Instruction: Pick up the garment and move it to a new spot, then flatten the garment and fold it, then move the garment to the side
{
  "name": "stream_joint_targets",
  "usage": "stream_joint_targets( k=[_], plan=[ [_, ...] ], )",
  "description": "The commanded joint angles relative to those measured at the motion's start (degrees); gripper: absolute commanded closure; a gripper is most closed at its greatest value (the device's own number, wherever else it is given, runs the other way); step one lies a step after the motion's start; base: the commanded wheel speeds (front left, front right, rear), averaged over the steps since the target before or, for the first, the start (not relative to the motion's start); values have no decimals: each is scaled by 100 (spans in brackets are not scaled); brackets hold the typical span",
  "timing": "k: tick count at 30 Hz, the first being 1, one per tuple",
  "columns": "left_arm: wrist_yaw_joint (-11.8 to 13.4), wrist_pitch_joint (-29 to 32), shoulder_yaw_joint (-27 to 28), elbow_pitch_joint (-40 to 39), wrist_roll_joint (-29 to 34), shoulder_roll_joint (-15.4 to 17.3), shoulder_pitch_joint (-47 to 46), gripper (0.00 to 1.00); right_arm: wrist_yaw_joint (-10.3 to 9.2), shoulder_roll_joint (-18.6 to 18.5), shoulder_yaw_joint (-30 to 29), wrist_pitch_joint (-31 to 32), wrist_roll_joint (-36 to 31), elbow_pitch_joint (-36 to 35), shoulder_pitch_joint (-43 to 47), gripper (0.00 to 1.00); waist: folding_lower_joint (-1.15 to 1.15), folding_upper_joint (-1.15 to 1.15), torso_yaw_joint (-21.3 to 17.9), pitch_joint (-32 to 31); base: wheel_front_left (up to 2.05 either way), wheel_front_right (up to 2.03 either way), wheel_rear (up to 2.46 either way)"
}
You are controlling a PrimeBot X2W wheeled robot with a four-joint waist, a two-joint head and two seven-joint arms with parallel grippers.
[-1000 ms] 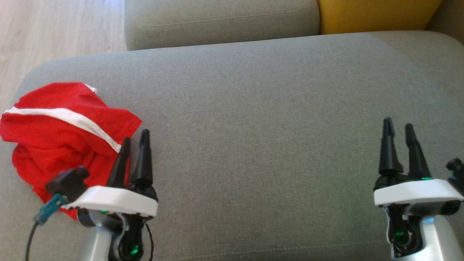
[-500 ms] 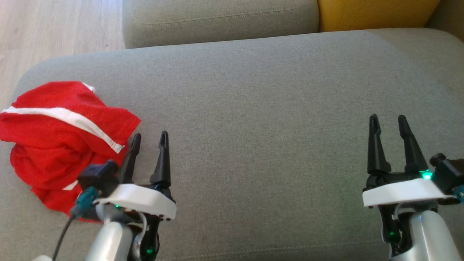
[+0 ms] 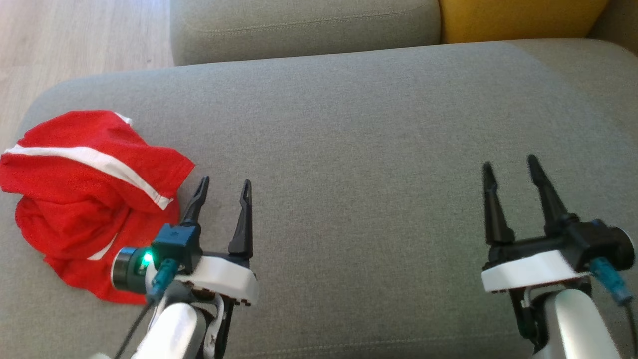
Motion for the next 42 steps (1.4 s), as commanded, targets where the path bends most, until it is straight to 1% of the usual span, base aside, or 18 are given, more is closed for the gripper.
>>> stream_joint_targets(
  k=[1,7,10,15,17,19,21,26,30,34,42],
  plan=[
    [183,-96,63,-230,249,141,-363,0,19,-42,193,-95,-335,-243,-307,0,0,0,2,-6,0,0,0],
    [483,-197,-223,-308,618,282,-449,0,20,-44,277,-197,-789,-312,-311,0,0,0,5,-15,0,0,0],
    [593,-247,-316,-348,711,288,-465,0,20,-46,284,-248,-722,-343,-303,0,0,0,13,-17,0,0,0],
    [622,-314,-210,-470,613,159,-408,0,21,-47,268,-315,-527,-338,-291,0,0,0,26,-34,0,0,0],
    [573,-348,-48,-534,509,39,-344,0,21,-48,273,-349,-449,-305,-293,0,0,0,29,-46,0,0,0],
    [460,-381,191,-596,395,-113,-258,0,22,-49,272,-383,-266,-256,-289,0,0,0,29,-60,0,0,0],
    [273,-415,421,-621,338,-245,-168,0,22,-49,291,-417,-133,-190,-285,0,0,0,26,-78,0,0,0],
    [-293,-429,941,-468,106,-511,40,0,22,-50,343,-431,399,24,-279,0,0,0,8,-120,0,0,0],
    [-573,-429,1145,-227,116,-598,124,0,22,-50,365,-431,613,177,-258,0,0,0,6,-136,0,0,0],
    [-695,-429,1218,-4,146,-625,144,0,22,-50,368,-431,663,290,-258,0,0,0,-1,-137,0,0,0],
    [-666,-429,1108,162,42,-631,85,0,22,-50,351,-431,567,403,-305,0,0,0,-9,-125,0,0,0]
  ],
)
